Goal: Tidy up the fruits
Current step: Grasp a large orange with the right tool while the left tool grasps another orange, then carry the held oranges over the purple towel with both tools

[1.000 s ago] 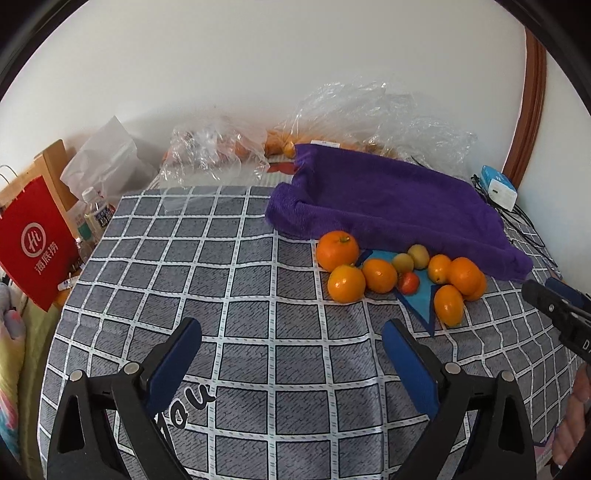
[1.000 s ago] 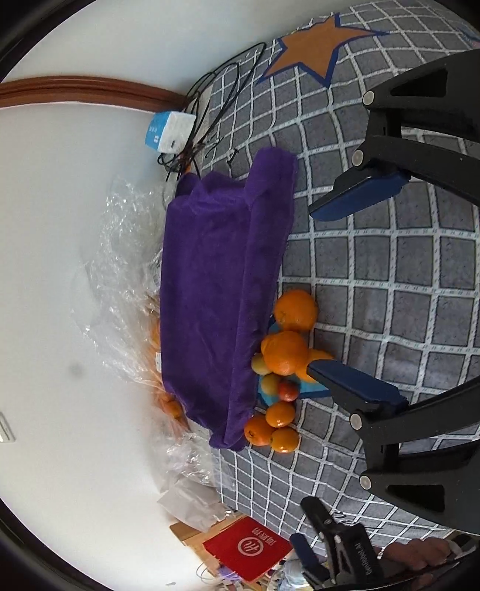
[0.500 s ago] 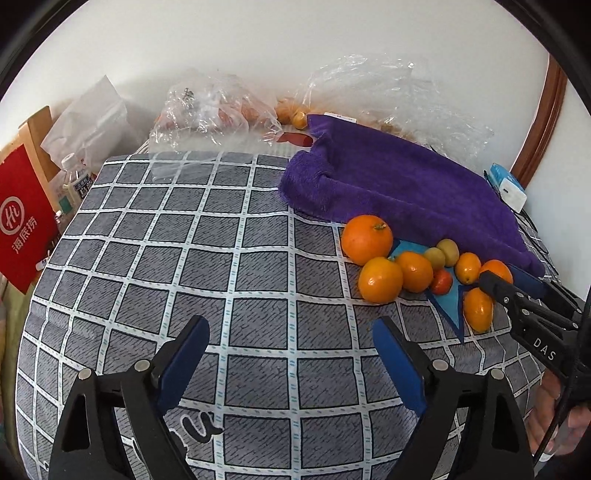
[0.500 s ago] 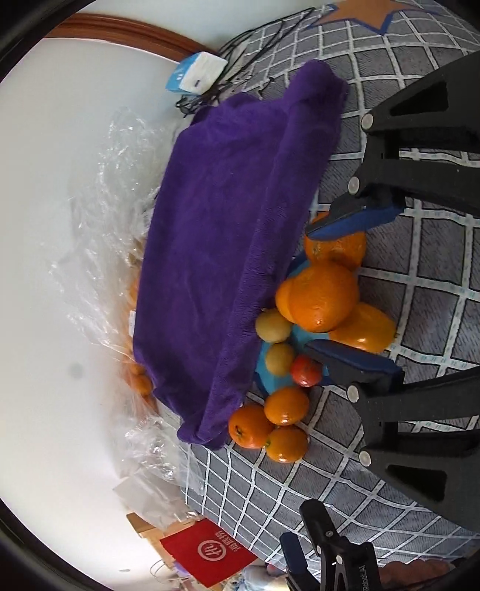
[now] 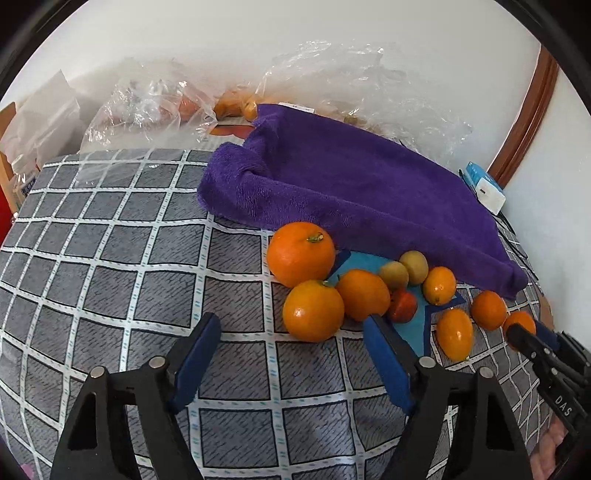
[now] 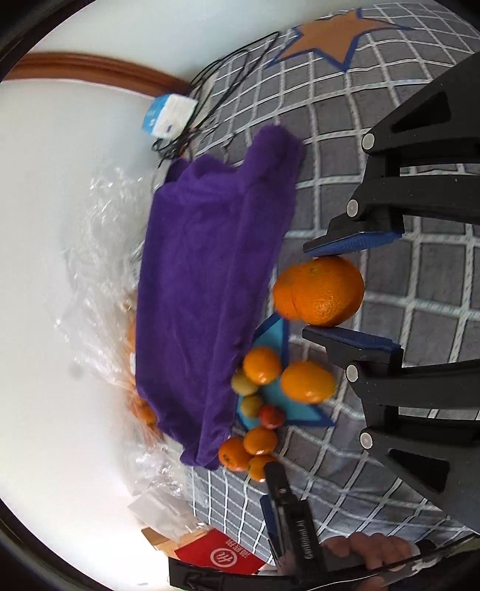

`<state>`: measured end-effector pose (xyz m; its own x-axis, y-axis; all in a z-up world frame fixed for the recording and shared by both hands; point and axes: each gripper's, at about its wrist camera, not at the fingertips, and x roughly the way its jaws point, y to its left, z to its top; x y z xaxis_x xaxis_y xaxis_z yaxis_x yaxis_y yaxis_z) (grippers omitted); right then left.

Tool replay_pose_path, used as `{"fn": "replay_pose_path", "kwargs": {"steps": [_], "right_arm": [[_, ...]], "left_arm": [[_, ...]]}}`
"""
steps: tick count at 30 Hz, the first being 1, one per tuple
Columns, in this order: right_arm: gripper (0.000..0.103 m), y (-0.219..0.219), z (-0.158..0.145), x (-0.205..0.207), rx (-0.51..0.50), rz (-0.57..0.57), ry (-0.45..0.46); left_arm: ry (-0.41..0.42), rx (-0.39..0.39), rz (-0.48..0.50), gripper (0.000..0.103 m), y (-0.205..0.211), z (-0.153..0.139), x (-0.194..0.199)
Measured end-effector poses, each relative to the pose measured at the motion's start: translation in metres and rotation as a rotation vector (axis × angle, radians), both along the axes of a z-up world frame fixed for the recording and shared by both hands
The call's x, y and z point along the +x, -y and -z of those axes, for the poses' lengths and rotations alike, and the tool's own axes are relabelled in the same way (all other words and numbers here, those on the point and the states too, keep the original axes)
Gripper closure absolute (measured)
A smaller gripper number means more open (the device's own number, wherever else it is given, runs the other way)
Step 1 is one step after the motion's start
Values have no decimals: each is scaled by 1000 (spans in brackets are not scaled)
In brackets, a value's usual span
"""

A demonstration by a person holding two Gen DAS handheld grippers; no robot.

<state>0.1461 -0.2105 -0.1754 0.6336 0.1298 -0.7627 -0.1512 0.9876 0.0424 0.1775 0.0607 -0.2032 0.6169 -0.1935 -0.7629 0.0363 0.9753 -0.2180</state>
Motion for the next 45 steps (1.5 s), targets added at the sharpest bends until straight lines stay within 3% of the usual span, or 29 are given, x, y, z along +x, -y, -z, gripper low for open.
{"fn": "replay_pose_path", "kwargs": {"steps": [4, 8, 20, 35, 45], "right_arm": [[65, 9, 20, 0, 11, 28, -54], [65, 11, 27, 0, 26, 39, -51], [65, 6, 21, -2, 38, 66, -46], [65, 5, -27, -4, 57, 88, 3], [65, 14, -60, 24, 57, 103, 54]], "left_arm": [[20, -20, 17, 48, 4, 1, 2], [27, -43, 13, 71, 6, 4, 4], [19, -40, 30, 71, -3, -13, -12], [60, -53, -18, 71, -13, -61, -31], [103, -31, -42, 71, -13, -97, -9]]}}
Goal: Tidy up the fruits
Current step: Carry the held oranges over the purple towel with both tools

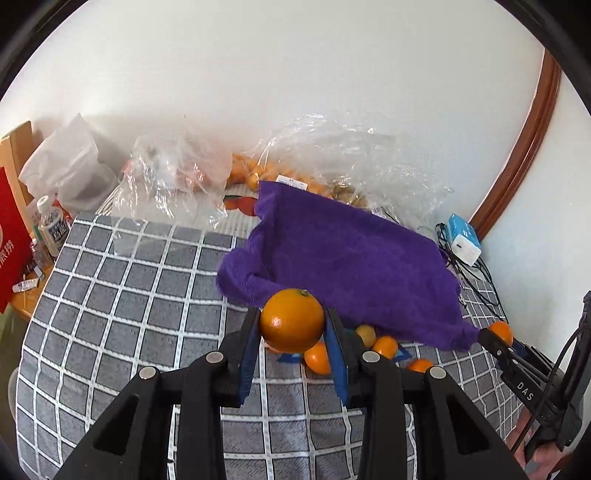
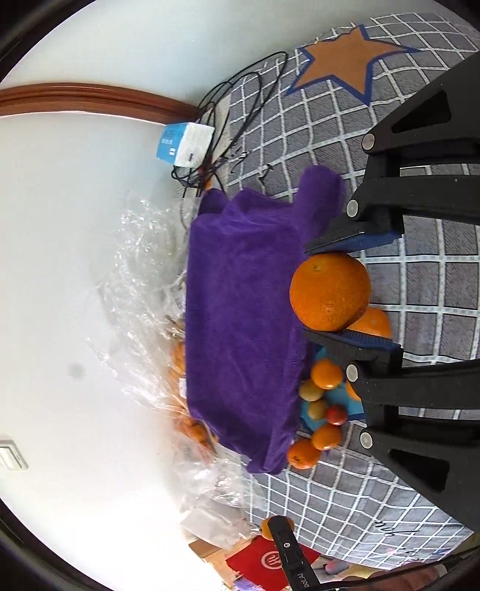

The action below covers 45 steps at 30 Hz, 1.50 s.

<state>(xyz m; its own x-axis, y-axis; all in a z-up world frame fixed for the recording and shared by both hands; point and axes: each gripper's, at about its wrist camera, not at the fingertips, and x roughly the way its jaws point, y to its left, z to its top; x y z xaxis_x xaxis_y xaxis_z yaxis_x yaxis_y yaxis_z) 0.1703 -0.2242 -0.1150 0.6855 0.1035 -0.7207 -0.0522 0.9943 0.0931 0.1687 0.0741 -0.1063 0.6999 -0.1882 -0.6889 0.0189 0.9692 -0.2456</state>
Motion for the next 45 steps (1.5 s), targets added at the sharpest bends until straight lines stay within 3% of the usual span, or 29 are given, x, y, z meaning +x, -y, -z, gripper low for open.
{"fn": "replay_pose_path", "kwargs": {"steps": [15, 30, 36, 45], "right_arm": [[65, 7, -12, 72, 1, 8, 34], [65, 9, 20, 128, -10, 15, -6], [65, 5, 36, 139, -32, 6, -40], [65, -2, 63, 148, -42, -2, -96]], "left_arm": [[17, 33, 0, 71, 9, -13, 75], [-20, 19, 35, 71, 32, 16, 139], [-56, 67, 60, 71, 40, 44, 149], [-120, 66, 65, 71, 39, 68, 159]]}}
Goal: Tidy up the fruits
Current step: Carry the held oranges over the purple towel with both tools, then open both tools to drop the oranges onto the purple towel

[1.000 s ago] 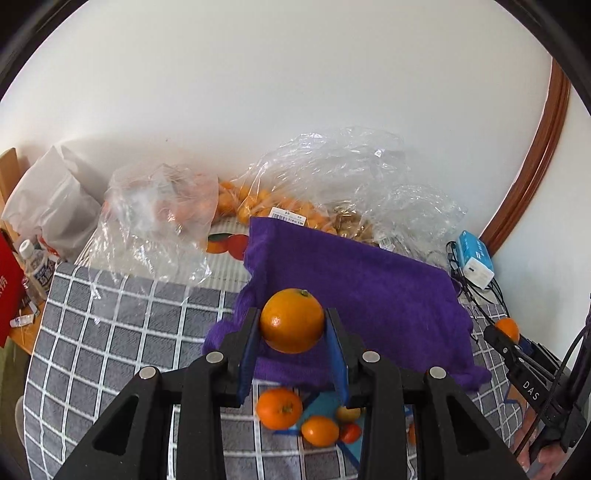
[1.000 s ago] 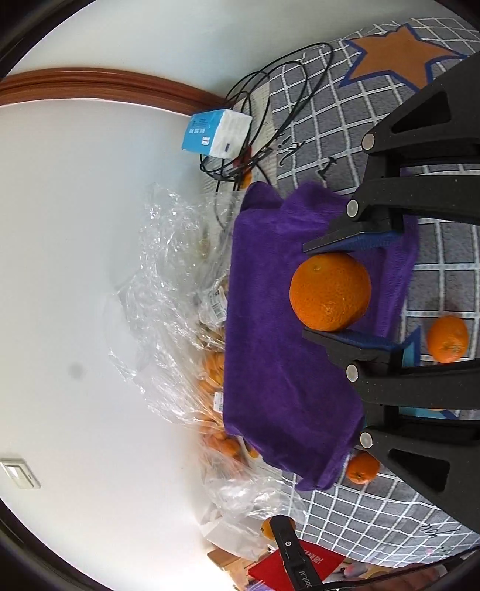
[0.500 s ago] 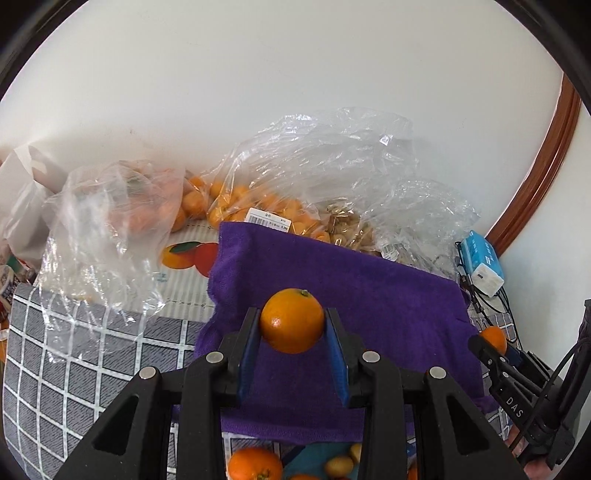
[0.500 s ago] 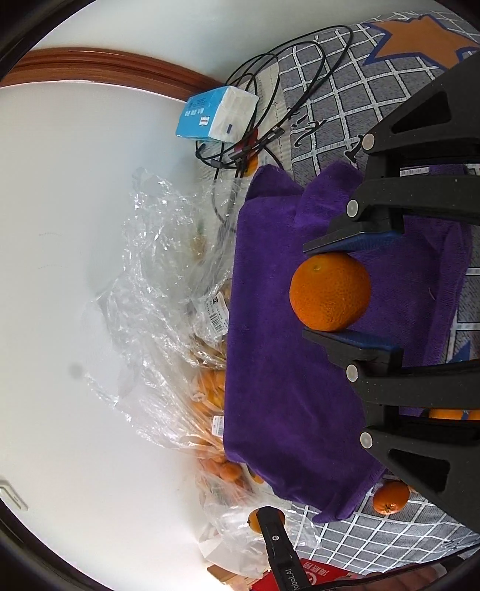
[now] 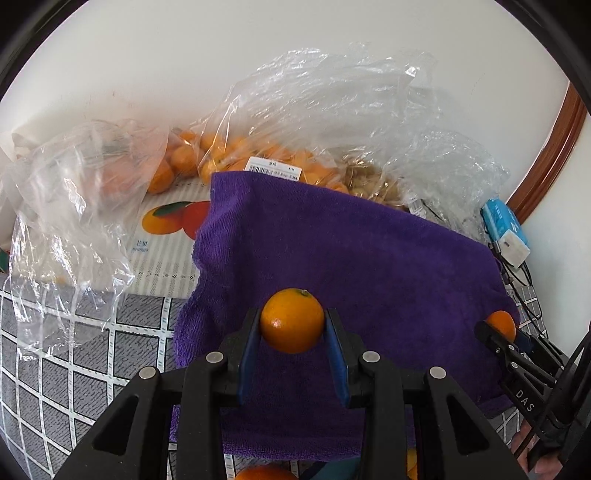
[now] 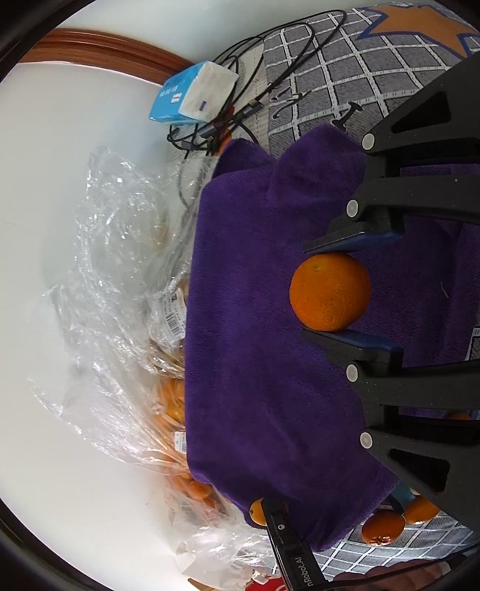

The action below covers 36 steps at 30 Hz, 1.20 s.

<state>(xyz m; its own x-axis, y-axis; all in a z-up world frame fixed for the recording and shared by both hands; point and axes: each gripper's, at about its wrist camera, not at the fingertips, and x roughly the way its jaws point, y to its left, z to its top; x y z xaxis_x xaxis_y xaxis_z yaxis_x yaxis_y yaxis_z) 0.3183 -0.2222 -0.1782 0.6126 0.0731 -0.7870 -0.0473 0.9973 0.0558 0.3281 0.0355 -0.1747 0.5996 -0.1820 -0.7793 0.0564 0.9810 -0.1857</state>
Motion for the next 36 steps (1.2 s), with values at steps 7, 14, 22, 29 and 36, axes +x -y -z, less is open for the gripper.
{"fn": "replay_pose_path", "kwargs": {"steps": [7, 14, 22, 29, 36], "right_arm": [[65, -4, 12, 4, -3, -1, -26], [65, -5, 19, 5, -12, -2, -50], [64, -3, 24, 5, -12, 9, -71], [44, -4, 17, 2, -11, 9, -62], [29, -1, -6, -11, 1, 27, -19]], "left_arm": [[-19, 21, 6, 71, 2, 8, 3], [-80, 25, 29, 71, 4, 15, 6], [-99, 61, 31, 70, 8, 18, 9], [-105, 69, 29, 70, 14, 17, 12], [-86, 71, 21, 52, 13, 5, 5]]}}
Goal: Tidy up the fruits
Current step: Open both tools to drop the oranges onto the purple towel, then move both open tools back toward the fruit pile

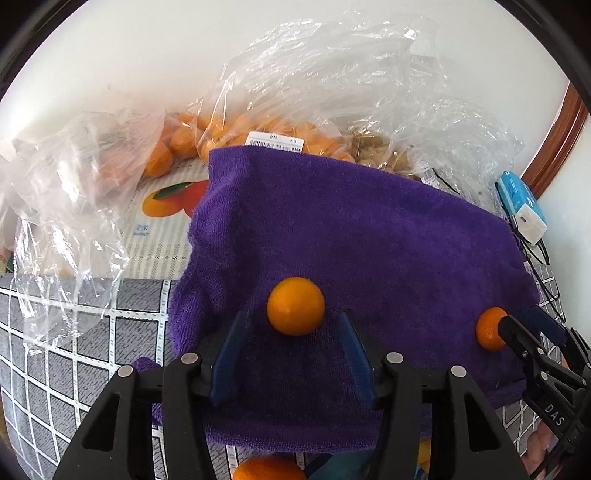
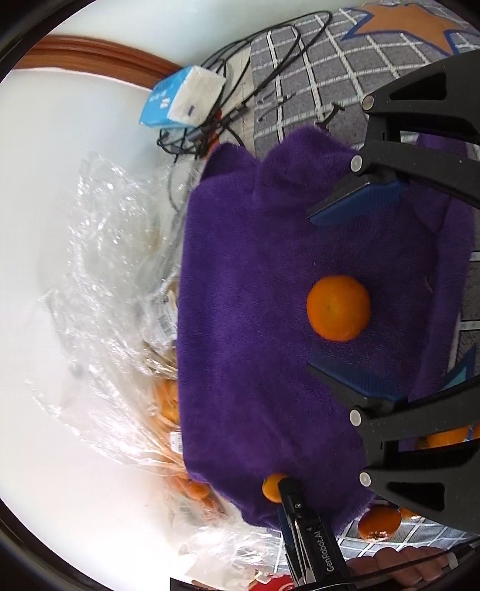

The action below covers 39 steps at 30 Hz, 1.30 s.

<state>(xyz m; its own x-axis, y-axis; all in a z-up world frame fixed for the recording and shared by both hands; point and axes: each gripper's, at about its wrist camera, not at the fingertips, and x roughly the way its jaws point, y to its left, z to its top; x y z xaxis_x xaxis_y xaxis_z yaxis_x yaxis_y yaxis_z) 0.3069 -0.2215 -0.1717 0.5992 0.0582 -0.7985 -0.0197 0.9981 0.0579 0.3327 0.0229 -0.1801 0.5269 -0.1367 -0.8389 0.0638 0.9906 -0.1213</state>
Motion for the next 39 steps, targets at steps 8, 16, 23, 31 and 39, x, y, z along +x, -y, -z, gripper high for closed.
{"fn": "replay_pose_path", "kwargs": {"steps": [8, 16, 23, 31, 39], "right_arm": [[29, 10, -29, -32, -19, 32, 52], [29, 13, -46, -69, -49, 77, 73], [29, 4, -50, -92, -13, 58, 48], [29, -17, -50, -110, -20, 35, 47], [32, -23, -38, -117, -15, 40, 16]], "left_arm": [[90, -55, -1, 52, -4, -38, -26], [152, -39, 22, 52, -18, -60, -63], [173, -23, 19, 52, -40, -72, -92], [152, -13, 41, 52, -53, -71, -107], [142, -4, 52, 52, -55, -63, -113]]}}
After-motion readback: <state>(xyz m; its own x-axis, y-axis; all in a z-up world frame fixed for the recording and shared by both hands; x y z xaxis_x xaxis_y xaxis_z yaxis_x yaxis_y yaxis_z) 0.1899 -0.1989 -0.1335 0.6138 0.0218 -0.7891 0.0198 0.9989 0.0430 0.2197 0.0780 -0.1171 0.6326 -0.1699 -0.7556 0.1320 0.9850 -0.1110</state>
